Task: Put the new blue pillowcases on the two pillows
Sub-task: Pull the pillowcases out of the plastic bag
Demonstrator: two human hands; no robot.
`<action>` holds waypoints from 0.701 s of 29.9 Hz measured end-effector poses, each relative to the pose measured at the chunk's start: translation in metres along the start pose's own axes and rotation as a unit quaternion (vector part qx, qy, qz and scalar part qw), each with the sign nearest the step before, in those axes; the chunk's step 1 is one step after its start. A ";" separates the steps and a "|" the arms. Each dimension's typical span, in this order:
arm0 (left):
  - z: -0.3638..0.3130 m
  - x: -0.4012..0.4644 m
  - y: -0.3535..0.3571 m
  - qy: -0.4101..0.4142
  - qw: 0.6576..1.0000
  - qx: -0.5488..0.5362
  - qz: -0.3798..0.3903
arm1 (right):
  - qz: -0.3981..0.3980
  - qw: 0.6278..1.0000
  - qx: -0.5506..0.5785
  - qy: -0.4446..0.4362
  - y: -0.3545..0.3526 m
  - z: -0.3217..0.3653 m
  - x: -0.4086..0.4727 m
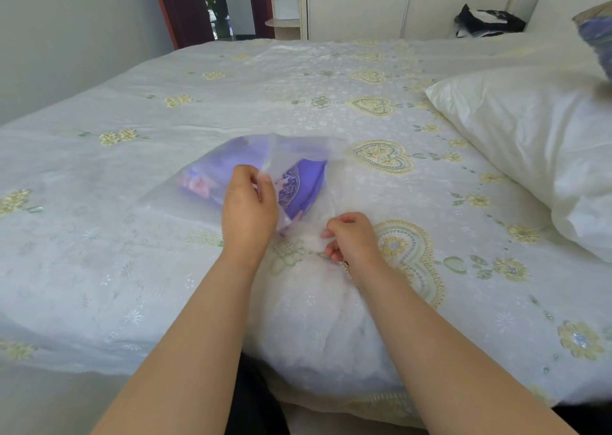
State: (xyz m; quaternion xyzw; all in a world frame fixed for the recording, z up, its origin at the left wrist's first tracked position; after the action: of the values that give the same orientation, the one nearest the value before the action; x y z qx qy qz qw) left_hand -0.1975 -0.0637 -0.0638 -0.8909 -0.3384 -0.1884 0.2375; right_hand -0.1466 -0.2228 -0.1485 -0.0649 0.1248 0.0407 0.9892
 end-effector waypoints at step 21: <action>0.000 0.019 -0.014 -0.040 0.982 -0.157 -0.098 | -0.112 0.889 -0.430 -0.109 -0.033 0.036 0.012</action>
State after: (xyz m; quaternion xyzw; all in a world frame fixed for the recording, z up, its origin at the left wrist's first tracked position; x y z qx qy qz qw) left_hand -0.1944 -0.0448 -0.0501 -0.8863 -0.3996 -0.2256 0.0618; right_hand -0.1230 -0.2498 -0.1133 -0.4924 -0.0211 -0.0134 0.8700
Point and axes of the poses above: each hand's wrist, its own x-axis towards the middle knuckle, its own y-axis out of the palm, z = x × y, the point moved 4 cm from there along x, towards the middle knuckle, and after that the axes turned 9 degrees about -x, right-handed, at the moved point
